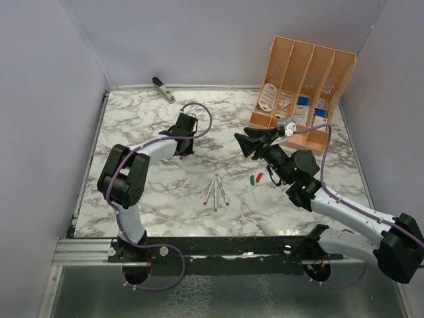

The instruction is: Insert the pens into the pen caps

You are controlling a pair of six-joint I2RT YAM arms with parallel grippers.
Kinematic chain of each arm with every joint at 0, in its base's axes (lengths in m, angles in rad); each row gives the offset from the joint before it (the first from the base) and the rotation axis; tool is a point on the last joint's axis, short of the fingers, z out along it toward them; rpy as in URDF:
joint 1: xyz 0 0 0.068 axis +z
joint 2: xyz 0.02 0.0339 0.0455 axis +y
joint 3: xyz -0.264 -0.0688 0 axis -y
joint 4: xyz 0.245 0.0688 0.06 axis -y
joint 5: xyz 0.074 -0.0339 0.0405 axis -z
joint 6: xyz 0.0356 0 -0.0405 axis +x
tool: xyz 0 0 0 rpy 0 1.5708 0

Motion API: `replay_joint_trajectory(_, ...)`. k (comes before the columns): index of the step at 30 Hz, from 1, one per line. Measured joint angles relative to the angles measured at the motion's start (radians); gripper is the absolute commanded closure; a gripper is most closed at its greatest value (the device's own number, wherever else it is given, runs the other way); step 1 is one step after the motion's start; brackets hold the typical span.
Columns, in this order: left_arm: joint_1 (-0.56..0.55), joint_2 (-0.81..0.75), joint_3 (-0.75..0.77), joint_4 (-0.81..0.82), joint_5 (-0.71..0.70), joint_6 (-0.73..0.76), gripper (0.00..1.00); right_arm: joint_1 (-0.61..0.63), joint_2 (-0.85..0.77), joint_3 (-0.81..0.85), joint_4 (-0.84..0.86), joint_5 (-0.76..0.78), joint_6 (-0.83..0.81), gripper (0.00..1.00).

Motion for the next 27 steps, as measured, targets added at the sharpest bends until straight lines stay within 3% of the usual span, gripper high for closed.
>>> replay_joint_trajectory(14, 0.0, 0.01, 0.003, 0.0, 0.002, 0.0, 0.92, 0.0, 0.0, -0.007, 0.0, 0.0, 0.0, 0.61)
replay_joint_trajectory(27, 0.0, 0.015, 0.003, 0.001, 0.03, -0.001, 0.73, 0.0, 0.0, -0.011, 0.0, 0.0, 0.002, 0.64)
